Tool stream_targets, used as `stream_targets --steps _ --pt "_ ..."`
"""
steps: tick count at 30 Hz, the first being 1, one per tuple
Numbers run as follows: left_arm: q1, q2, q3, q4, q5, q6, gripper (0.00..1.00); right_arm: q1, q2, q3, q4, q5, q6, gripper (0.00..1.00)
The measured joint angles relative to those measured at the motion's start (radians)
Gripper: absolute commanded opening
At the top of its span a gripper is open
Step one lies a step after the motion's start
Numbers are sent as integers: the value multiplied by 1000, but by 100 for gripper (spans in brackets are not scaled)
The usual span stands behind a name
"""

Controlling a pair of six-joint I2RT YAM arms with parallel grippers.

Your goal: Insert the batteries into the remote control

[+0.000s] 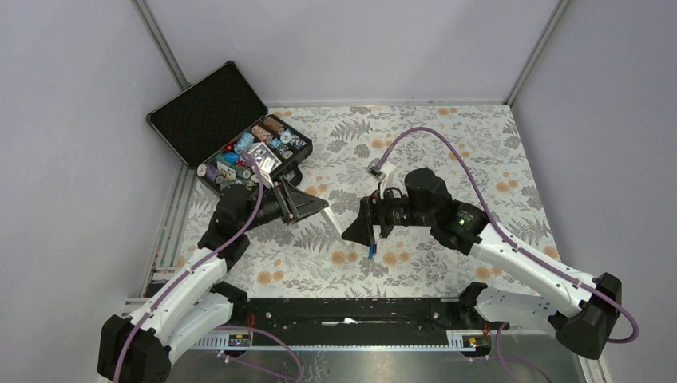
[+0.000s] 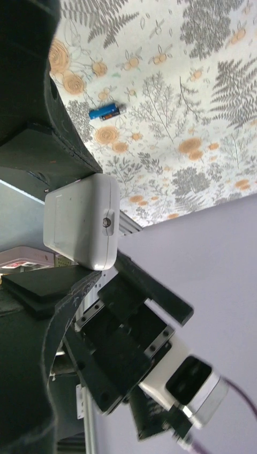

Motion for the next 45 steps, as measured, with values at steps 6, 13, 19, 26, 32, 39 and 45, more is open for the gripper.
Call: stream_targets --steps 6,13,19,26,32,39,45 --pt "0 -11 26 -109 -42 42 0 85 36 51 -57 117 -57 74" --pt "0 -10 26 -168 -64 54 0 147 128 90 -121 259 -101 66" --pt "0 -8 26 -169 -68 56 0 188 171 115 -137 329 -119 59" --pt "0 -8 26 -184 -73 58 0 255 227 156 -148 418 -130 49" --pt "0 -8 26 -202 -77 60 0 289 261 174 -163 494 -137 35" --pt "0 -7 26 -225 -95 64 4 310 291 184 -176 564 -139 0" --pt "0 2 26 -205 -87 64 58 314 282 184 -186 590 -146 0"
